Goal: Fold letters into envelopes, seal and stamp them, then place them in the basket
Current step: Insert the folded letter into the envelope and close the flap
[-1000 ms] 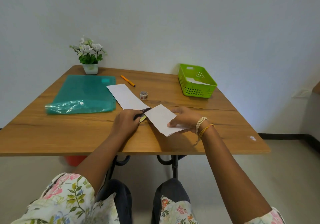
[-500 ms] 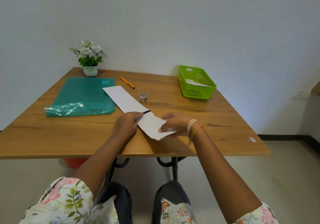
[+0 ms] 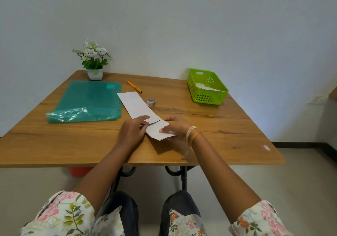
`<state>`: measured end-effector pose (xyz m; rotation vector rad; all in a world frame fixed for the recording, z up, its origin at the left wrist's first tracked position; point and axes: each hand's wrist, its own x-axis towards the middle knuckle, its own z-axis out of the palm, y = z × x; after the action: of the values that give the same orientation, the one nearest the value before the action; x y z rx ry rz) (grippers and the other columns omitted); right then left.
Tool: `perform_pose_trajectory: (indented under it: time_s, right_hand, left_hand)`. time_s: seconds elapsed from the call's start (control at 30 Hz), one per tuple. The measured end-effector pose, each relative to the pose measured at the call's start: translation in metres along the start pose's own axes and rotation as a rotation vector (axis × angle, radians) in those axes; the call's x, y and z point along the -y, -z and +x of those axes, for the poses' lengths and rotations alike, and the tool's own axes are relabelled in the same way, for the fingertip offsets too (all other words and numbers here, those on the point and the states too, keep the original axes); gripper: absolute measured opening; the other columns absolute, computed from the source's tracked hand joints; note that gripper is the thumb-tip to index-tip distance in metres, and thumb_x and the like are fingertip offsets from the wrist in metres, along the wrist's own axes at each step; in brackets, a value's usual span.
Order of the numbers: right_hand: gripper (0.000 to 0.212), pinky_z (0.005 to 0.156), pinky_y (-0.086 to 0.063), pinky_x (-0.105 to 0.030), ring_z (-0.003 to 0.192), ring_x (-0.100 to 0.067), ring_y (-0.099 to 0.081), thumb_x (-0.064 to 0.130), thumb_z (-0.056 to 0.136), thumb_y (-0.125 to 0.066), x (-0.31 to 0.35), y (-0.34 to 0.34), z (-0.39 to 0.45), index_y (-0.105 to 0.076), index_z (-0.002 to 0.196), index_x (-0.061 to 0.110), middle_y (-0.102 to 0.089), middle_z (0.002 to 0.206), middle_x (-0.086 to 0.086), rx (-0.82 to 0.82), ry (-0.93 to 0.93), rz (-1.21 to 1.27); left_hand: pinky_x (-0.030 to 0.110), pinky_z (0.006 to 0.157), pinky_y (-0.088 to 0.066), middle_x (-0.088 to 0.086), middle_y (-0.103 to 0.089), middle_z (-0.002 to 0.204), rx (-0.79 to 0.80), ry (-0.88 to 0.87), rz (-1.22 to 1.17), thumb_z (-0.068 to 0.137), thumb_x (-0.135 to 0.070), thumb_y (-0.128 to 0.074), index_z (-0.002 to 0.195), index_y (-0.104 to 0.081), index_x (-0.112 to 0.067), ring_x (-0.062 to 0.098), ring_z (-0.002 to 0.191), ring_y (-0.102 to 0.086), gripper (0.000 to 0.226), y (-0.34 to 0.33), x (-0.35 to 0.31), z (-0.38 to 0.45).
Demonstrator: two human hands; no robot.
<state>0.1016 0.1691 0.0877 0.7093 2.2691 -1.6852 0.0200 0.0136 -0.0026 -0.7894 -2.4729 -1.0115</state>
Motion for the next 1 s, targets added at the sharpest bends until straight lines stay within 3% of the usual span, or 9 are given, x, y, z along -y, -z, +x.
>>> perform_pose_trajectory:
  time_s: [0.07, 0.17, 0.27, 0.43, 0.53, 0.7, 0.87, 1.0]
  right_hand:
    - [0.062, 0.058, -0.053, -0.023, 0.094, -0.021, -0.06, 0.009, 0.079, -0.075, -0.009, -0.012, 0.009, -0.046, 0.133, 0.016, -0.058, 0.123, -0.011, -0.119, 0.062, -0.029]
    - [0.058, 0.068, -0.052, -0.026, 0.095, -0.022, -0.062, 0.013, 0.077, -0.077, -0.026, -0.019, 0.015, -0.049, 0.127, 0.018, -0.058, 0.123, -0.011, -0.195, 0.089, 0.048]
    - [0.051, 0.071, -0.054, -0.028, 0.092, -0.019, -0.058, 0.014, 0.079, -0.076, -0.035, -0.011, 0.012, -0.051, 0.124, 0.017, -0.054, 0.116, -0.006, -0.195, 0.054, 0.107]
    - [0.037, 0.052, -0.057, -0.024, 0.08, -0.018, -0.063, 0.001, 0.082, -0.07, -0.037, 0.012, -0.003, -0.056, 0.115, 0.008, -0.06, 0.099, -0.008, -0.085, 0.036, 0.233]
    - [0.019, 0.049, -0.055, -0.02, 0.07, -0.017, -0.065, -0.007, 0.082, -0.066, -0.037, 0.015, -0.006, -0.064, 0.101, -0.004, -0.065, 0.088, -0.009, -0.12, 0.102, 0.284]
    - [0.015, 0.041, -0.05, -0.02, 0.075, -0.023, -0.064, -0.011, 0.081, -0.065, -0.025, -0.001, 0.009, -0.068, 0.094, -0.007, -0.067, 0.094, -0.014, -0.224, 0.012, 0.385]
    - [0.011, 0.069, -0.061, -0.039, 0.088, -0.03, -0.069, -0.006, 0.074, -0.073, -0.012, -0.013, 0.04, -0.069, 0.082, 0.001, -0.07, 0.096, -0.015, -0.352, -0.028, 0.363]
    - [0.009, 0.073, -0.061, -0.039, 0.095, -0.031, -0.067, -0.002, 0.077, -0.074, -0.014, -0.016, 0.045, -0.066, 0.075, 0.002, -0.067, 0.099, -0.017, -0.333, 0.035, 0.371]
  left_hand:
    - [0.029, 0.079, -0.057, 0.004, -0.073, 0.108, 0.008, 0.013, 0.009, 0.087, -0.016, -0.07, 0.129, -0.061, -0.018, 0.015, 0.093, -0.068, 0.044, 0.001, -0.002, 0.001]
    - [0.03, 0.078, -0.057, 0.004, -0.071, 0.11, -0.024, 0.059, 0.005, 0.087, -0.016, -0.069, 0.128, -0.061, -0.017, 0.015, 0.094, -0.067, 0.042, 0.0, -0.003, 0.001]
    - [0.028, 0.071, -0.053, 0.006, -0.071, 0.103, -0.06, 0.094, 0.052, 0.085, -0.019, -0.07, 0.104, -0.073, -0.011, 0.016, 0.089, -0.064, 0.021, -0.001, -0.002, 0.0]
    - [0.03, 0.064, -0.052, 0.006, -0.074, 0.09, -0.091, 0.121, 0.07, 0.086, -0.02, -0.071, 0.094, -0.076, -0.008, 0.018, 0.079, -0.064, 0.016, 0.0, 0.0, 0.002]
    - [0.027, 0.065, -0.049, 0.008, -0.073, 0.091, -0.09, 0.081, 0.049, 0.086, -0.018, -0.071, 0.095, -0.075, -0.007, 0.018, 0.08, -0.064, 0.015, -0.001, -0.002, 0.003]
    - [0.022, 0.065, -0.046, 0.005, -0.072, 0.091, -0.034, -0.051, 0.069, 0.087, -0.018, -0.069, 0.094, -0.074, -0.01, 0.015, 0.079, -0.063, 0.012, -0.003, -0.002, -0.002]
    - [0.024, 0.064, -0.049, 0.002, -0.071, 0.089, -0.006, -0.139, 0.057, 0.087, -0.017, -0.068, 0.094, -0.074, -0.013, 0.013, 0.077, -0.062, 0.01, 0.001, 0.001, -0.001]
    - [0.025, 0.065, -0.051, 0.002, -0.071, 0.09, -0.015, -0.1, 0.049, 0.087, -0.018, -0.068, 0.094, -0.074, -0.012, 0.012, 0.078, -0.061, 0.011, 0.0, 0.001, 0.0]
